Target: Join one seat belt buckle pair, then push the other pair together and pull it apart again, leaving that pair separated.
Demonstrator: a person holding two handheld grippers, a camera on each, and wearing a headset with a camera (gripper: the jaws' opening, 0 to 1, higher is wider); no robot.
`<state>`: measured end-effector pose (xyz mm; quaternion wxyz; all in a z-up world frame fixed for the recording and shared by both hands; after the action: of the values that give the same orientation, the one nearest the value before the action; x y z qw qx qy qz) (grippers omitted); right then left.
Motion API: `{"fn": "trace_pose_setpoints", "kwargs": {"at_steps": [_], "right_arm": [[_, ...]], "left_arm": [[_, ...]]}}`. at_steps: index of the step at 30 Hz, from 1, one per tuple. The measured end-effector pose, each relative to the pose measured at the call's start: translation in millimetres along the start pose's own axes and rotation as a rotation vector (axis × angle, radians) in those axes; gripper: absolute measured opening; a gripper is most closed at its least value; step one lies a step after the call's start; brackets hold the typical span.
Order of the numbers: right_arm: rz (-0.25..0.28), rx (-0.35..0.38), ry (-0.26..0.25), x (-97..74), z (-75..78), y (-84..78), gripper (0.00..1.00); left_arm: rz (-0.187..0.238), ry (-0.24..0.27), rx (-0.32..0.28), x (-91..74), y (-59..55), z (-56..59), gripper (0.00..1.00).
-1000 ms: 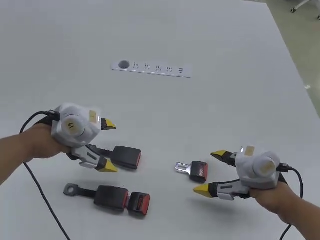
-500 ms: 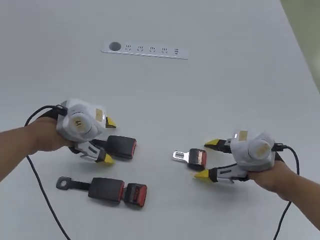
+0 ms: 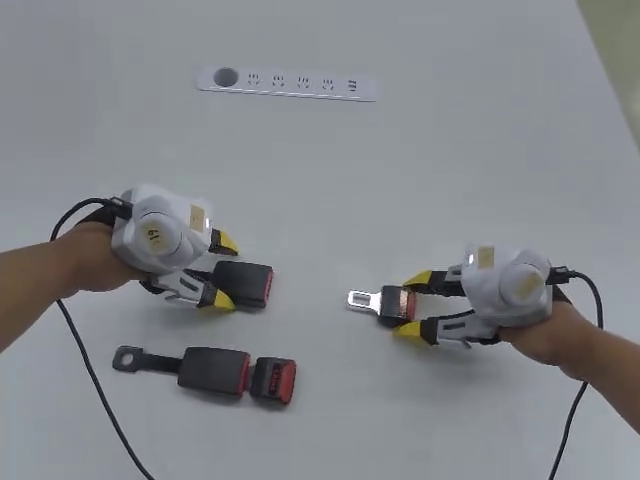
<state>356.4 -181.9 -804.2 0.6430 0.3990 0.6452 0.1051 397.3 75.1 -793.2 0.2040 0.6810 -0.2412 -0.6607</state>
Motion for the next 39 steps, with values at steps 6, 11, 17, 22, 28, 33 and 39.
{"fn": "trace_pose_setpoints", "kwargs": {"at_steps": [6, 11, 17, 22, 28, 33, 39], "right_arm": [[0.011, -0.035, 0.015, 1.0, -0.1, -0.9, 0.36], [0.050, -0.035, 0.015, -0.1, 0.7, -3.4, 0.35], [0.085, -0.019, 0.007, 0.5, 1.4, -4.3, 0.35], [0.097, -0.009, 0.006, 0.4, 2.3, -4.0, 0.35], [0.103, -0.008, 0.015, 4.8, 0.9, 0.9, 0.35], [0.109, -0.006, 0.027, 10.9, -1.1, 6.9, 0.35], [0.115, -0.006, 0.027, 18.9, -3.3, 15.6, 0.35]], "left_arm": [[0.001, 0.013, 0.002, 1.5, 0.2, 1.7, 0.35], [-0.012, 0.008, 0.014, 3.6, 1.4, 2.9, 0.35], [-0.017, 0.000, 0.023, 4.9, 1.8, 3.3, 0.35], [-0.021, -0.009, 0.028, 5.5, 2.0, 2.7, 0.35], [-0.015, -0.013, 0.027, 6.0, 2.3, 2.2, 0.35], [-0.024, -0.022, 0.037, 6.2, 2.6, 2.0, 0.35], [-0.027, -0.030, 0.047, 6.2, 2.3, 1.0, 0.35]]}}
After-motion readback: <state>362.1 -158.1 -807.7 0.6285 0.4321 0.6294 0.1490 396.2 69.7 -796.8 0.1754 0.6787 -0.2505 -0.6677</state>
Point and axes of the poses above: the centre of the closed fingertips' face, and the gripper's own axes: x roughly forward along the fingers, z roughly to its right, y roughly out of its top, the point moved 5 cm from there along -x, roughly backward along the fingers, and after that the axes turned 5 degrees about x, right-handed, at the moved point
